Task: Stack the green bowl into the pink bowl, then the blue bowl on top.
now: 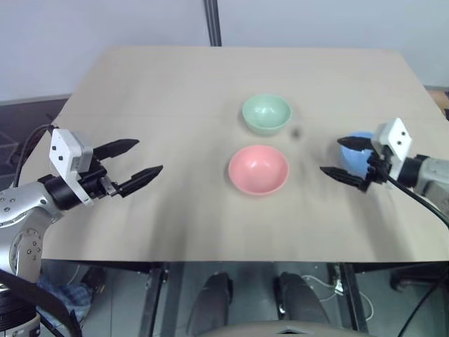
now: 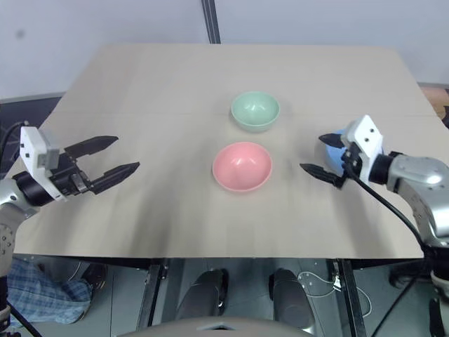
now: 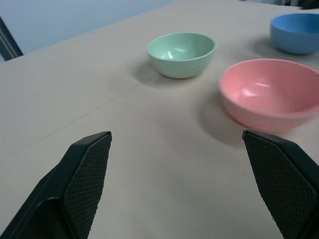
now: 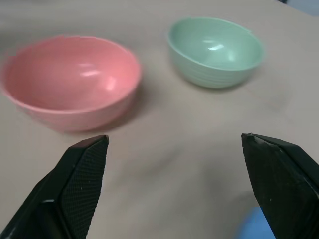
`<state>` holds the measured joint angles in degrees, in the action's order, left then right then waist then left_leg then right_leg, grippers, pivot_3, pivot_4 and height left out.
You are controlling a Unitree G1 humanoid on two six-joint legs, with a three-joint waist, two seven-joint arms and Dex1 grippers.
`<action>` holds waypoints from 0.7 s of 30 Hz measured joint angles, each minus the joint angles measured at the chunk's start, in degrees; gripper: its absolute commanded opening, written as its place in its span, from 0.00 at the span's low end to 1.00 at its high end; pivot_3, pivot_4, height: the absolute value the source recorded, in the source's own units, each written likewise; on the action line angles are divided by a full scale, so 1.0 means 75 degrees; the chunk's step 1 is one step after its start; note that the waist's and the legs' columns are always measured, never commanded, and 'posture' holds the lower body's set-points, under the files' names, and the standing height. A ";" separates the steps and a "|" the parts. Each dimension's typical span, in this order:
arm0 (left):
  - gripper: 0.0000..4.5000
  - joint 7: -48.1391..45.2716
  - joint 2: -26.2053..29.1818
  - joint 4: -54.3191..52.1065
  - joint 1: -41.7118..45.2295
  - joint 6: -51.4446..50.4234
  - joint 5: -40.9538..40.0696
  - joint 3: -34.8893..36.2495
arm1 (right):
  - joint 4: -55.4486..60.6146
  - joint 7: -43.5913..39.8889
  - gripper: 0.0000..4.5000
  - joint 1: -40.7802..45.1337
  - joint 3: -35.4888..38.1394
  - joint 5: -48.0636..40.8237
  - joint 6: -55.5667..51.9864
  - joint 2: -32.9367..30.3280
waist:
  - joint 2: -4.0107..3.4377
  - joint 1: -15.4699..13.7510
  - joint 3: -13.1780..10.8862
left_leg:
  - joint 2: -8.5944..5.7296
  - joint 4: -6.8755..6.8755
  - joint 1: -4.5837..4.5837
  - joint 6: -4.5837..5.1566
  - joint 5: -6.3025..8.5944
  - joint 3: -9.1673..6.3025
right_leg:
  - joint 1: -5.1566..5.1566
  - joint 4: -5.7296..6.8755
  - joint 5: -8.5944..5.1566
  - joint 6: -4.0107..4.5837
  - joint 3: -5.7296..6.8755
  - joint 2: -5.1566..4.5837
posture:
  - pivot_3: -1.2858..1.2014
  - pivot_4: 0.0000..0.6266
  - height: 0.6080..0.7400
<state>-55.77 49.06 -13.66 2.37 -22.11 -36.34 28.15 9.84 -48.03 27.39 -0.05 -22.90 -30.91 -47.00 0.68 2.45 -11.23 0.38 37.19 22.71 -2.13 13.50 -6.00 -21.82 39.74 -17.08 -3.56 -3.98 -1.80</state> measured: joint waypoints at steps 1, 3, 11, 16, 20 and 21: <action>0.99 0.0009 -0.0041 0.0002 0.0105 0.0023 -0.0007 0.0008 | -0.0237 0.0113 1.00 0.0525 -0.0361 0.0346 -0.0031 0.0145 | -0.0001 0.0018 -0.0001 | 0.0001 -0.0002 0.0004 0.0000 0.0000 0.0002 | -0.0005 0.0001 0.0000 0.0000 -0.0002 0.0000 | 0.52 0.24 1.00; 0.99 0.0000 -0.0106 0.0004 0.0288 0.0146 -0.0012 -0.0007 | -0.0700 0.0263 1.00 0.1425 -0.1023 0.0975 -0.0010 0.0496 | -0.0001 0.0031 0.0000 | 0.0001 -0.0010 0.0008 -0.0001 0.0000 0.0005 | -0.0014 0.0001 0.0001 0.0001 -0.0004 -0.0001 | 0.52 0.24 1.00; 0.99 -0.0030 -0.0135 0.0106 0.0395 0.0254 0.0010 0.0074 | -0.2587 0.0042 1.00 0.3148 -0.2686 0.2612 0.0746 0.1714 | -0.0001 0.0013 -0.0001 | -0.0010 -0.0019 0.0061 -0.0002 0.0001 0.0005 | -0.0057 -0.0025 0.0003 0.0001 0.0001 -0.0018 | 0.52 0.24 1.00; 0.99 -0.0036 -0.0209 0.0096 0.0291 0.0359 0.0009 0.0113 | -0.3897 -0.0032 1.00 0.4056 -0.3251 0.3523 0.1175 0.2458 | 0.0000 0.0025 -0.0001 | -0.0008 -0.0012 0.0101 -0.0004 -0.0001 0.0003 | -0.0121 0.0018 0.0004 0.0003 0.0000 -0.0012 | 0.52 0.24 1.00; 0.99 -0.0029 -0.0277 0.0037 0.0260 0.0374 -0.0005 0.0110 | -0.4931 -0.0033 1.00 0.4607 -0.3589 0.4096 0.1535 0.3040 | -0.0001 0.0034 0.0000 | -0.0006 -0.0003 0.0132 -0.0009 -0.0004 -0.0003 | -0.0148 0.0020 0.0010 0.0011 0.0006 -0.0007 | 0.52 0.24 1.00; 0.99 -0.0029 -0.0291 -0.0004 0.0257 0.0374 -0.0015 0.0108 | -0.5086 -0.0031 1.00 0.4687 -0.3626 0.4201 0.1578 0.3124 | -0.0001 0.0030 0.0000 | -0.0006 -0.0003 0.0140 -0.0013 -0.0006 -0.0004 | -0.0156 0.0020 0.0011 0.0011 0.0006 -0.0007 | 0.52 0.24 1.00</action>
<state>-55.99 46.88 -13.69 4.29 -19.31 -36.46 28.96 -28.30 -48.26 62.54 -27.25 8.61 -19.08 -23.56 0.68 2.67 -11.24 0.33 37.17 23.76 -2.22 13.45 -6.03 -22.98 39.89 -17.00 -3.48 -3.93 -1.86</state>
